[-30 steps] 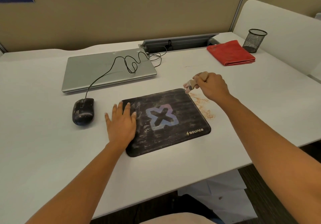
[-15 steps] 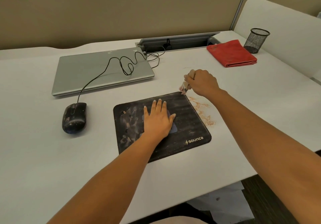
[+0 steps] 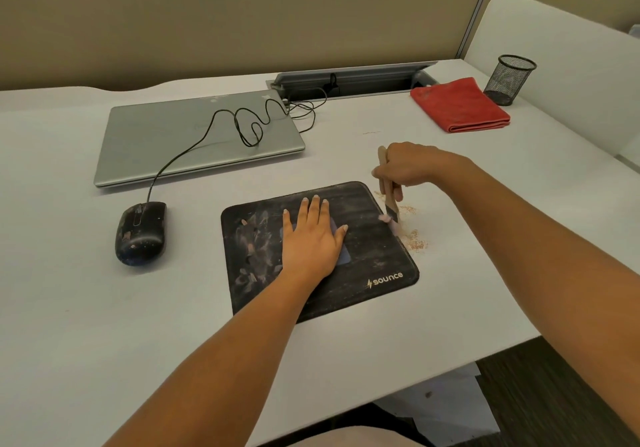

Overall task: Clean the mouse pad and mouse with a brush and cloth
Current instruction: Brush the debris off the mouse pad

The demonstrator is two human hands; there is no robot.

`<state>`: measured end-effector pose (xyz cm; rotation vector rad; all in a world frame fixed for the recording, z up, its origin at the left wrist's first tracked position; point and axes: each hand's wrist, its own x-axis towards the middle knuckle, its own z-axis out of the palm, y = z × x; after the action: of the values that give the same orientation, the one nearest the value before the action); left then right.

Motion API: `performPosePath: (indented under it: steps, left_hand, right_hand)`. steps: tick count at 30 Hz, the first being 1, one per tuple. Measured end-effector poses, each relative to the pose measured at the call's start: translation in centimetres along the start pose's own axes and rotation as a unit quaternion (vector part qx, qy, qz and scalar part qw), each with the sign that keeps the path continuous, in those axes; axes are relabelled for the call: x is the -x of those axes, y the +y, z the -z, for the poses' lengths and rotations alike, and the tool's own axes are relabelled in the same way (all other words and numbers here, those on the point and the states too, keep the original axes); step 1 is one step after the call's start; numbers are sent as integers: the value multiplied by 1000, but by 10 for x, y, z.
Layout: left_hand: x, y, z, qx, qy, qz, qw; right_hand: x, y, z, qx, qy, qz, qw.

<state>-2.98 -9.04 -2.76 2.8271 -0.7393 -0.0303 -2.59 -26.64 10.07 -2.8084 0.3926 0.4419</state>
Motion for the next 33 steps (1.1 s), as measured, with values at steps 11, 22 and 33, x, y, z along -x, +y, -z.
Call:
performPosePath:
  steps: [11, 22, 33]
  left_hand:
    - [-1, 0, -1, -7, 2, 1, 1000]
    - [0, 0, 1, -6, 1, 3, 1000]
    - [1, 1, 2, -10, 0, 2, 1000]
  right_hand:
    - [-7, -11, -23, -132, 222, -8, 966]
    - [14, 0, -18, -68, 83, -11, 994]
    - [27, 0, -28, -224, 248, -18, 942]
